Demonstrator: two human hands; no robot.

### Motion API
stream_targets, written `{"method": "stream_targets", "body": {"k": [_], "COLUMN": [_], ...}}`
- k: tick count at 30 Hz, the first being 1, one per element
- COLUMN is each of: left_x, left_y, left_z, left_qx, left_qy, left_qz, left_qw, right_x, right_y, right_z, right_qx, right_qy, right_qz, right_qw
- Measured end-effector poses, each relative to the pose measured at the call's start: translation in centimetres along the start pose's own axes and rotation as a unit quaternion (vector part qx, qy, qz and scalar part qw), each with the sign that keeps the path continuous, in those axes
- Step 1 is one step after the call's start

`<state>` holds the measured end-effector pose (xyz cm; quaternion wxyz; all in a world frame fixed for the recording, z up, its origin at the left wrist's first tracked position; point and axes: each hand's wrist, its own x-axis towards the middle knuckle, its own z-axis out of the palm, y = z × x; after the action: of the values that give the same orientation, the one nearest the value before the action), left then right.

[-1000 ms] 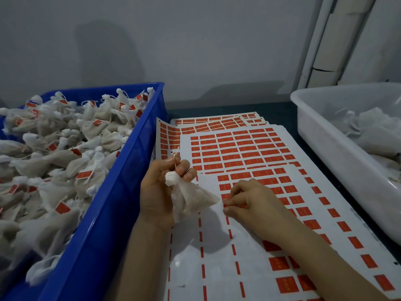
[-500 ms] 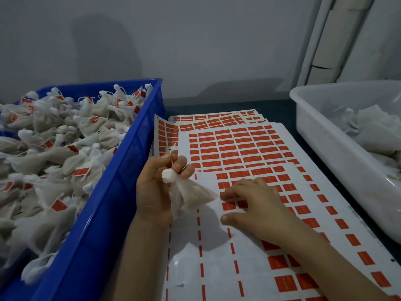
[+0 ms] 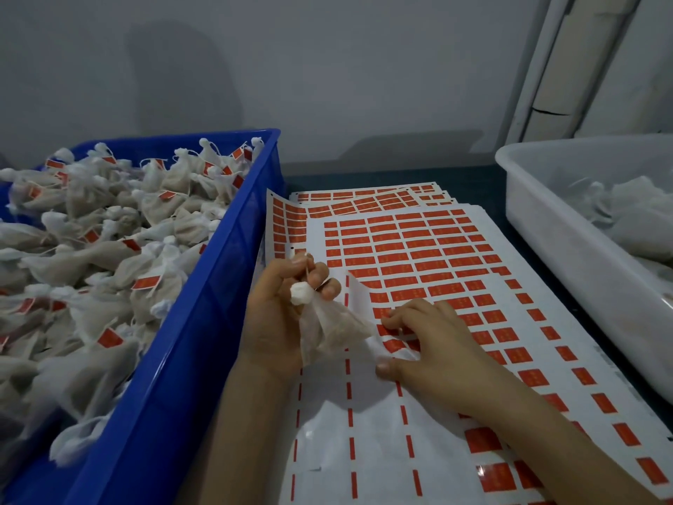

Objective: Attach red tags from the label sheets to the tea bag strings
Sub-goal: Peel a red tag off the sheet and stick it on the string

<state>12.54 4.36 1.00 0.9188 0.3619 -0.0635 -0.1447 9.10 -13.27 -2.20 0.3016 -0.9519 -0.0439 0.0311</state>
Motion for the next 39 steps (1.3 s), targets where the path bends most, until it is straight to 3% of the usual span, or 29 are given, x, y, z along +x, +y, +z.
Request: {"method": "stream_targets", "body": {"k": [5,9,15,18,20,22,26,39], "left_x": [0.3,0.8,1.3,1.6,1.5,1.7,1.3,0.9], "left_y": [-0.6,-1.6,-1.9,-1.9,-1.9,-1.9,-1.6,-1.4], "left_z": [0.0,-0.5,-1.6,-1.9,-1.9,-2.2,-1.8,-1.0], "left_qx": [0.17,0.341,0.326,0.276,0.351,0.436,0.479,0.514], "left_qy": [0.056,0.119,0.139,0.075,0.07,0.121,0.136,0.13], "left_qz": [-0.131,-0.142,-0.161,-0.184,-0.198,-0.187,-0.196,-0.2], "left_qw": [0.975,0.921,0.921,0.941,0.912,0.872,0.845,0.824], "right_x": [-0.4,-0.6,-1.1,-1.2,-1.2,-1.2,-1.1,-1.5], "right_y": [-0.1,0.2,-0.2,-0.4,-0.4,-0.3,-0.4,-1.8], "right_z": [-0.6,-0.5,-0.4,-0.5,-0.7,-1.1,-1.3,-0.9], "right_qx": [0.03,-0.04,-0.044,-0.052,-0.045,-0.027,-0.056,-0.156], "right_qy": [-0.026,-0.042,-0.003,0.001,-0.003,-0.007,0.008,-0.006], "right_qz": [0.008,0.024,0.009,0.009,0.006,0.007,0.0,-0.02], "right_qw": [0.999,0.998,0.999,0.999,0.999,1.0,0.998,0.987]}}
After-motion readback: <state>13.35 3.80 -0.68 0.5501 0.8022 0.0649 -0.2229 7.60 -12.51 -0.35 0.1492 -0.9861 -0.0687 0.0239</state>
